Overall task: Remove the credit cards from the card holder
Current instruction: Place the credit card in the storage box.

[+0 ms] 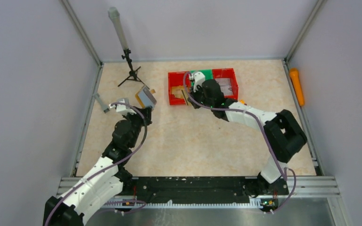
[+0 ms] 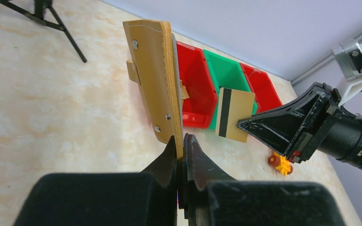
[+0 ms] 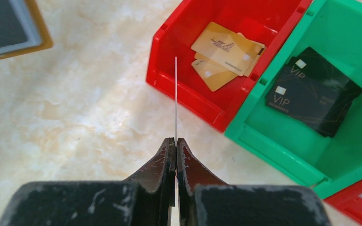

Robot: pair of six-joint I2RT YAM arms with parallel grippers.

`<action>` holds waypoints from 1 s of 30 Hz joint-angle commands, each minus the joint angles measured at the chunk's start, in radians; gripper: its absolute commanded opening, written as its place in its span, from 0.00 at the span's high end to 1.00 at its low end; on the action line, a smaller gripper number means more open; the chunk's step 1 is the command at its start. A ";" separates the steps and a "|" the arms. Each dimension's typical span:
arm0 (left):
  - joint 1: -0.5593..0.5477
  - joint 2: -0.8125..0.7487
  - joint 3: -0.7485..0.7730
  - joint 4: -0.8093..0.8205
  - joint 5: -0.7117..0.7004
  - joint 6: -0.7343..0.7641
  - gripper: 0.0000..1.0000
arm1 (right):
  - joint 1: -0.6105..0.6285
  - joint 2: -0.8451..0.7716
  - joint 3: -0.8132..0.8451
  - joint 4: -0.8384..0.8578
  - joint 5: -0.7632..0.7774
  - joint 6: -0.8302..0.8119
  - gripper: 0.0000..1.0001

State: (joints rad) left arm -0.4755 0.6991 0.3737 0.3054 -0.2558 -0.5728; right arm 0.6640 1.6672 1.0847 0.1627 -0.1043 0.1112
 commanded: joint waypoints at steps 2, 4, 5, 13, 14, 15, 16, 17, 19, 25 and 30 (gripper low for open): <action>0.003 -0.014 -0.004 0.017 -0.084 0.010 1.00 | 0.019 0.112 0.194 -0.048 0.168 -0.175 1.00; 0.003 -0.011 -0.003 0.017 -0.083 0.011 1.00 | 0.023 0.167 0.272 -0.097 0.178 -0.246 1.00; 0.003 -0.011 -0.001 0.018 -0.083 0.011 1.00 | 0.026 0.193 0.307 -0.111 0.189 -0.274 1.00; 0.003 -0.006 0.000 0.016 -0.090 0.016 1.00 | 0.047 0.262 0.297 0.095 0.220 -0.618 1.00; 0.004 -0.008 -0.001 0.015 -0.092 0.016 1.00 | 0.048 0.261 0.270 0.148 0.208 -0.668 1.00; 0.003 -0.008 -0.001 0.014 -0.094 0.017 1.00 | 0.049 0.259 0.243 0.199 0.197 -0.711 1.00; 0.004 -0.007 -0.001 0.015 -0.094 0.017 1.00 | 0.049 0.259 0.226 0.248 0.180 -0.746 1.00; 0.003 -0.006 -0.001 0.017 -0.096 0.018 1.00 | 0.049 0.263 0.220 0.277 0.161 -0.777 1.00; 0.003 -0.003 -0.001 0.016 -0.100 0.021 1.00 | 0.049 0.282 0.254 0.257 0.116 -0.822 1.00; 0.004 0.002 0.002 0.014 -0.102 0.022 1.00 | 0.057 0.372 0.346 0.245 0.123 -0.893 1.00; 0.003 0.000 0.001 0.013 -0.107 0.024 1.00 | 0.063 0.445 0.387 0.315 0.193 -0.990 1.00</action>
State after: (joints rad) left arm -0.4755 0.7033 0.3710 0.2783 -0.3466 -0.5690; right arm 0.7052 2.0636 1.3914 0.3828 0.0479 -0.7689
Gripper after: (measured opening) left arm 0.030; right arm 0.009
